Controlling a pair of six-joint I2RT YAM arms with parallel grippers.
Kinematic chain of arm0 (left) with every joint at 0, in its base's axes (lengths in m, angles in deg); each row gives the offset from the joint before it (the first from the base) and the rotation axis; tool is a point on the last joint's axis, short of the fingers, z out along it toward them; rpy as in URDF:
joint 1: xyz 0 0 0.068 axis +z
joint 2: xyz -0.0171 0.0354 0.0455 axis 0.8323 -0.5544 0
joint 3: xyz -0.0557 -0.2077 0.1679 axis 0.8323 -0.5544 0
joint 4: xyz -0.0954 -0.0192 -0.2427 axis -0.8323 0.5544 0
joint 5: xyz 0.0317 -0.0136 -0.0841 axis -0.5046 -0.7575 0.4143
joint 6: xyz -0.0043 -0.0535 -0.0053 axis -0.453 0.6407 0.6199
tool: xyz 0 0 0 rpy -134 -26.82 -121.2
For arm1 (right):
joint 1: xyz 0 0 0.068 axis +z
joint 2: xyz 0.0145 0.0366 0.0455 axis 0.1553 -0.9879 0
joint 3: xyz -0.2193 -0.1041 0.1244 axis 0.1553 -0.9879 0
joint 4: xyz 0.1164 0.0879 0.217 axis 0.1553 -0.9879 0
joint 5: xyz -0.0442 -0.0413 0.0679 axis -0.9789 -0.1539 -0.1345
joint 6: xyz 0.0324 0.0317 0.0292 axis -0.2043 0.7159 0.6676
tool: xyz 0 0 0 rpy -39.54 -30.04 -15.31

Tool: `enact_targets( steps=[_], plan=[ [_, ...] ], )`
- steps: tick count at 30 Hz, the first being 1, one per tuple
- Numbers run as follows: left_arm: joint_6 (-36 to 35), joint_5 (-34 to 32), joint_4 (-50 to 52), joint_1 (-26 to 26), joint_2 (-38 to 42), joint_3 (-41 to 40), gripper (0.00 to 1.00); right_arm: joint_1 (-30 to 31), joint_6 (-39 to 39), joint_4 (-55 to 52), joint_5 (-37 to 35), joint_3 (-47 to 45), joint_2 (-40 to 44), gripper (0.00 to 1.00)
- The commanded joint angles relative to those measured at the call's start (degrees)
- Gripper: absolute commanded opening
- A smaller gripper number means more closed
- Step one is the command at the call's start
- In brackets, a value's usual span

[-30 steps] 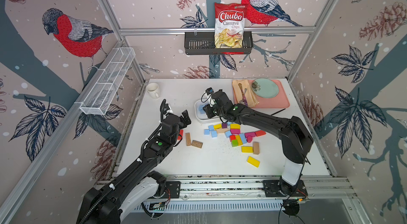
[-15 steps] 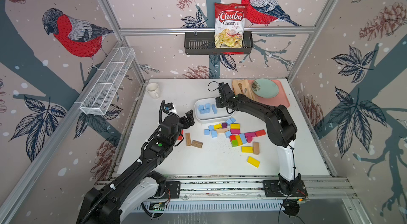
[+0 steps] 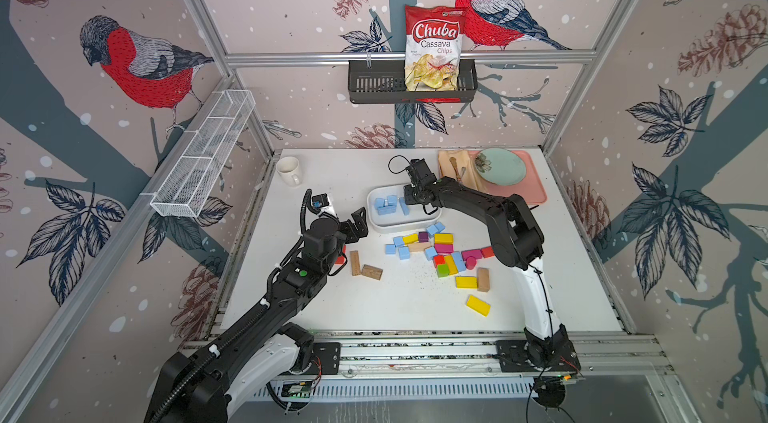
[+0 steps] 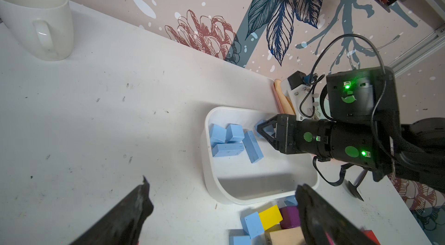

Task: Pick out the blue building blocks
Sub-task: Place the building block in the storage box.

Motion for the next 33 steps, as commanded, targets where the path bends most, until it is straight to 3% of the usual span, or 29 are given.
enact_targets(
  steps=[1, 8, 19, 33],
  plan=[
    [-0.3, -0.1, -2.5, 0.1, 0.0, 0.0, 0.97, 0.7, 1.3, -0.6, 1.2, 1.6, -1.1, 0.26],
    [0.0, -0.1, -2.2, 0.1, 0.0, 0.0, 0.97, 1.4, 2.0, -1.1, 2.8, 3.9, -3.1, 0.29],
    [0.3, -0.2, -2.2, 0.1, 0.0, 0.0, 0.97, 1.4, 3.0, -1.9, 3.9, 5.3, -4.1, 0.53],
    [0.8, -0.1, -1.9, 0.1, -0.2, 0.1, 0.97, 1.2, 4.1, -2.2, 6.2, 5.0, -1.3, 0.64]
  ],
)
